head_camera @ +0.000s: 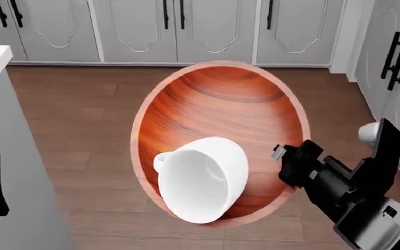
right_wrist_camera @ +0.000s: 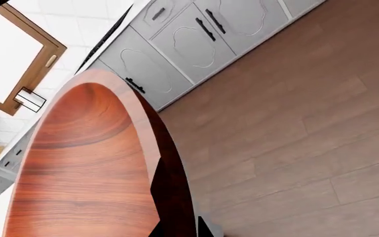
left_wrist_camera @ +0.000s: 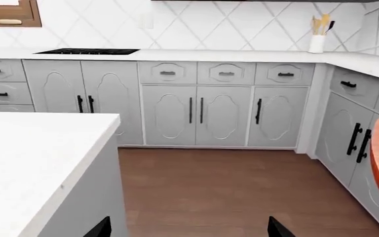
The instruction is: Place the cup inside the bowl on the dining table and move the bowl to any counter.
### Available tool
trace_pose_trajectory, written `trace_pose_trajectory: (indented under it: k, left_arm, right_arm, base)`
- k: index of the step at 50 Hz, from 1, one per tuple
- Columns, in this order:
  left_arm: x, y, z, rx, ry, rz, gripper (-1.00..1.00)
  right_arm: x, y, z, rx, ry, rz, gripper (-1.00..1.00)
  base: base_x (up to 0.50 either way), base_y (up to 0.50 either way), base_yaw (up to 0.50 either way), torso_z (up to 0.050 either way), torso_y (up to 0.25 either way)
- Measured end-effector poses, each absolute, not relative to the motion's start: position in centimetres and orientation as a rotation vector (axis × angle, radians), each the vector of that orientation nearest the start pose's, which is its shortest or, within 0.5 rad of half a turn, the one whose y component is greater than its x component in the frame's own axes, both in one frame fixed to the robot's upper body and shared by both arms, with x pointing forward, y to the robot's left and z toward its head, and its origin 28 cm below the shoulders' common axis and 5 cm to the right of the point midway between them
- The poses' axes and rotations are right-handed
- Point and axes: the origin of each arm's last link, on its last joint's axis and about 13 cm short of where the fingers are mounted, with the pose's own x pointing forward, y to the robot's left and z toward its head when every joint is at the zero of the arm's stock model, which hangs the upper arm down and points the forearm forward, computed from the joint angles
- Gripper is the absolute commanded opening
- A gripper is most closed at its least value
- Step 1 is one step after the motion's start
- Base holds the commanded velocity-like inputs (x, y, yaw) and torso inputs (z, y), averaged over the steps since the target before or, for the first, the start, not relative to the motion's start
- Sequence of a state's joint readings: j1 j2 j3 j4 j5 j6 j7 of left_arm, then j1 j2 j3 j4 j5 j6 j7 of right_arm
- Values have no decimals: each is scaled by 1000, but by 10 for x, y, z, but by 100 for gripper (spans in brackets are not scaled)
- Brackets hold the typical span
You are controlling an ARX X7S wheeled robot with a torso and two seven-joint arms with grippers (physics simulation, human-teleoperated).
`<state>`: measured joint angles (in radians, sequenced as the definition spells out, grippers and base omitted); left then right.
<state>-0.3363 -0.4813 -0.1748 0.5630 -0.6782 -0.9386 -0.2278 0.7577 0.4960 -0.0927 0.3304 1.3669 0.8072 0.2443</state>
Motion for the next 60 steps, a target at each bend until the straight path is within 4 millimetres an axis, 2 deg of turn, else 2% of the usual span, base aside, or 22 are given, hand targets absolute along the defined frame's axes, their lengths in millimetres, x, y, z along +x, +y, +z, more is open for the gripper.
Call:
trace_pose_trajectory:
  k: [60]
  left_arm:
    - [233, 283, 171, -9, 37, 4, 100]
  right_arm:
    - [319, -181, 160, 717, 405, 224, -100]
  base:
    - [500, 0, 0, 0, 2]
